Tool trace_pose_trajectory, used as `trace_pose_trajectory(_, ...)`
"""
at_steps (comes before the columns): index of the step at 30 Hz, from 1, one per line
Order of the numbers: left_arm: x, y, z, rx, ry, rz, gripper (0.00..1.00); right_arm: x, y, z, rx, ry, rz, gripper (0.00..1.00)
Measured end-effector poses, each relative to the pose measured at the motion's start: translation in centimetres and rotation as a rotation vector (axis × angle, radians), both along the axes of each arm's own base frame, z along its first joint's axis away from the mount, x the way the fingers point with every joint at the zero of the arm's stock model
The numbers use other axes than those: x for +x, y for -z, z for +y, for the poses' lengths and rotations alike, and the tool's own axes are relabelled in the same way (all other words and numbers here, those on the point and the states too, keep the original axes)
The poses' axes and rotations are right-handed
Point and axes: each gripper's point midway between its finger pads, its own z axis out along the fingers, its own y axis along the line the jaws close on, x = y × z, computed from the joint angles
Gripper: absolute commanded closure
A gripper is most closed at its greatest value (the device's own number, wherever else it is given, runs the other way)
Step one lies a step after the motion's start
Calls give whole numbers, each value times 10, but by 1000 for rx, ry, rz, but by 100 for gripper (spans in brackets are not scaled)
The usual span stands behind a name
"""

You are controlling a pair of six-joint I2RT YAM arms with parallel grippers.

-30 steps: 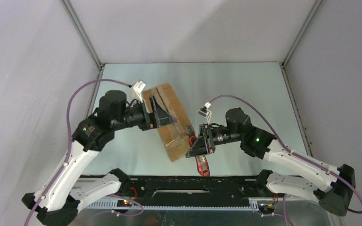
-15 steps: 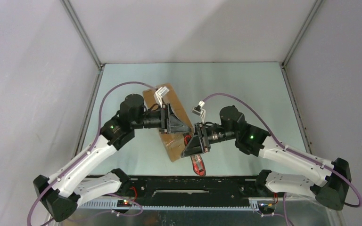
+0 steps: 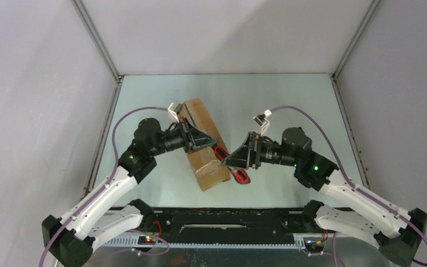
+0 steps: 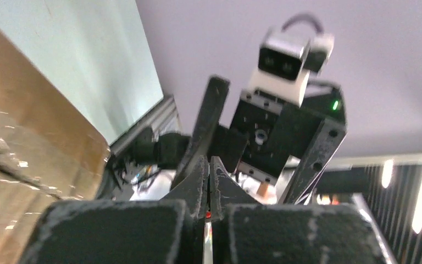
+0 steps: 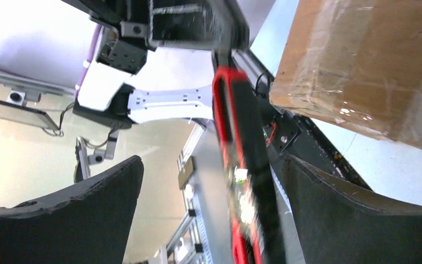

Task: Unpack the express box
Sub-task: Adjust the knife.

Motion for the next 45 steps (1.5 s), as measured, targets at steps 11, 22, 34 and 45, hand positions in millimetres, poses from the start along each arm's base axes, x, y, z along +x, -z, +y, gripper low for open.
trace_pose_trajectory(11,35,-28,31,-175,-278,24,100,9,32,-10,88,188,107,31)
trace_pose_trajectory(22,38,-35,34,-211,-305,20,100,21,-12,-12,268,263,81,69)
trace_pose_trajectory(34,35,-29,33,-211,-297,35,100,19,-23,-20,313,343,98,67)
trace_pose_trajectory(45,31,-25,33,-190,-280,35,45,24,-20,-29,303,395,64,100)
